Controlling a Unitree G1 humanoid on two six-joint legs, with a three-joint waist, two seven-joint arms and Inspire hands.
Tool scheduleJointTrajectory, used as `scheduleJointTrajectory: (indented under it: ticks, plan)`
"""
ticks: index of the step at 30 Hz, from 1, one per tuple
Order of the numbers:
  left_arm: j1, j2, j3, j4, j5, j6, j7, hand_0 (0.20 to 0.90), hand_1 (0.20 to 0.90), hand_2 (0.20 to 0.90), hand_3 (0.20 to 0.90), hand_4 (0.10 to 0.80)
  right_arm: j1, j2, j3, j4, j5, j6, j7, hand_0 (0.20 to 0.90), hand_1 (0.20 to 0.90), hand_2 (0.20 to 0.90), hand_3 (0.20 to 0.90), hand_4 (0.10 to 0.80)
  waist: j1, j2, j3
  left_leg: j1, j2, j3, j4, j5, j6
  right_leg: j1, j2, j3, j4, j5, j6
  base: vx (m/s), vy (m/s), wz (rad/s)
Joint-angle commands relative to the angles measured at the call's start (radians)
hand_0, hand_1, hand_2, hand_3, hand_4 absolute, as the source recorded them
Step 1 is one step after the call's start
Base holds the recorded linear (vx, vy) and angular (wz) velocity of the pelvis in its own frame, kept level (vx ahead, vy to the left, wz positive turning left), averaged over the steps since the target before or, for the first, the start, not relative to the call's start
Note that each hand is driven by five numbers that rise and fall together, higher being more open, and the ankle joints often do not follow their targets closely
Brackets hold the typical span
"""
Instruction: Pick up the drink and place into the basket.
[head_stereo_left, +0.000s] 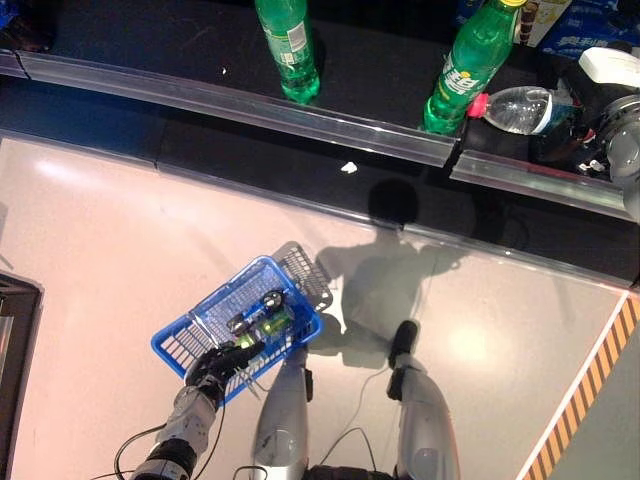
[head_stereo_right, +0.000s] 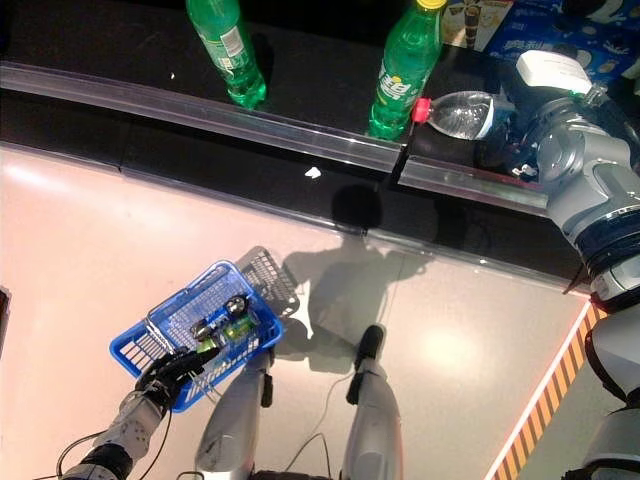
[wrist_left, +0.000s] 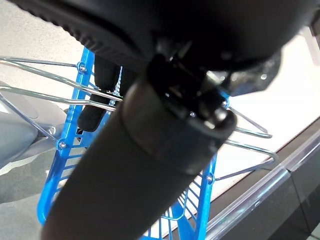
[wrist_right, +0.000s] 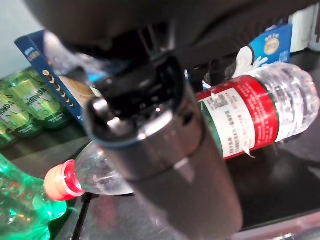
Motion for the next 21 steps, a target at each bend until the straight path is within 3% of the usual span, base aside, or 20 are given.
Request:
scheduleJointTrajectory:
  ticks: [1, 7, 8, 9, 10, 11, 21]
  plan:
    - [0.129, 0.092, -0.067, -0.042, -0.016, -0.03, -0.025, 0.3, 0.3, 0.3, 0.2, 0.1, -0.105, -0.076, 0.015, 0.098, 0.028, 0.016, 0.043, 0.9, 0.9, 0.9, 0.9, 0.8, 0.015, 0.003, -0.016, -0.075, 0.043, -0.036, 0.085, 0.011, -0.003, -0.049, 0.014, 0.027, 0.037, -0.015, -0.019, 0.0, 0.0, 0.0]
    - [0.126, 0.089, -0.076, -0.042, -0.015, -0.028, -0.041, 0.3, 0.3, 0.3, 0.2, 0.1, -0.055, -0.044, -0.043, 0.18, 0.04, -0.011, 0.181, 0.9, 0.9, 0.9, 0.9, 0.8, 0.017, 0.022, -0.016, -0.08, 0.039, -0.036, 0.076, 0.022, -0.005, -0.065, 0.014, 0.029, 0.04, -0.015, -0.023, 0.0, 0.0, 0.0]
    - [0.126, 0.087, -0.076, -0.04, -0.014, -0.03, -0.044, 0.3, 0.3, 0.3, 0.2, 0.1, -0.044, -0.042, -0.047, 0.193, 0.038, -0.02, 0.185, 0.773, 0.773, 0.773, 0.752, 0.652, 0.016, 0.025, -0.016, -0.077, 0.039, -0.035, 0.072, 0.022, -0.005, -0.065, 0.014, 0.029, 0.04, -0.015, -0.023, 0.0, 0.0, 0.0]
    - [0.126, 0.087, -0.078, -0.038, -0.017, -0.031, -0.048, 0.3, 0.3, 0.3, 0.2, 0.1, -0.035, -0.039, -0.053, 0.202, 0.038, -0.023, 0.184, 0.594, 0.594, 0.594, 0.543, 0.443, 0.016, 0.027, -0.016, -0.075, 0.039, -0.033, 0.07, 0.023, -0.006, -0.066, 0.014, 0.029, 0.041, -0.015, -0.024, 0.0, 0.0, 0.0]
    - [0.125, 0.086, -0.081, -0.036, -0.02, -0.034, -0.053, 0.3, 0.3, 0.3, 0.2, 0.1, -0.028, -0.036, -0.061, 0.214, 0.029, -0.026, 0.186, 0.509, 0.509, 0.509, 0.444, 0.344, 0.016, 0.029, -0.016, -0.074, 0.038, -0.032, 0.068, 0.024, -0.006, -0.068, 0.013, 0.03, 0.041, -0.015, -0.024, 0.0, 0.0, 0.0]
    - [0.125, 0.084, -0.082, -0.032, -0.02, -0.038, -0.059, 0.3, 0.3, 0.3, 0.2, 0.1, -0.025, -0.031, -0.064, 0.225, 0.019, -0.032, 0.187, 0.314, 0.314, 0.314, 0.216, 0.116, 0.016, 0.031, -0.016, -0.073, 0.038, -0.032, 0.065, 0.024, -0.006, -0.07, 0.013, 0.03, 0.041, -0.015, -0.024, 0.0, 0.0, 0.0]
    - [0.125, 0.08, -0.086, -0.041, -0.029, -0.046, -0.073, 0.3, 0.3, 0.3, 0.2, 0.1, -0.021, -0.032, -0.064, 0.274, -0.063, -0.06, 0.166, 0.3, 0.3, 0.3, 0.2, 0.1, 0.016, 0.039, -0.016, -0.045, 0.032, -0.023, 0.045, 0.028, -0.007, -0.052, 0.014, 0.03, 0.028, -0.011, -0.023, -0.024, 0.016, 0.0]
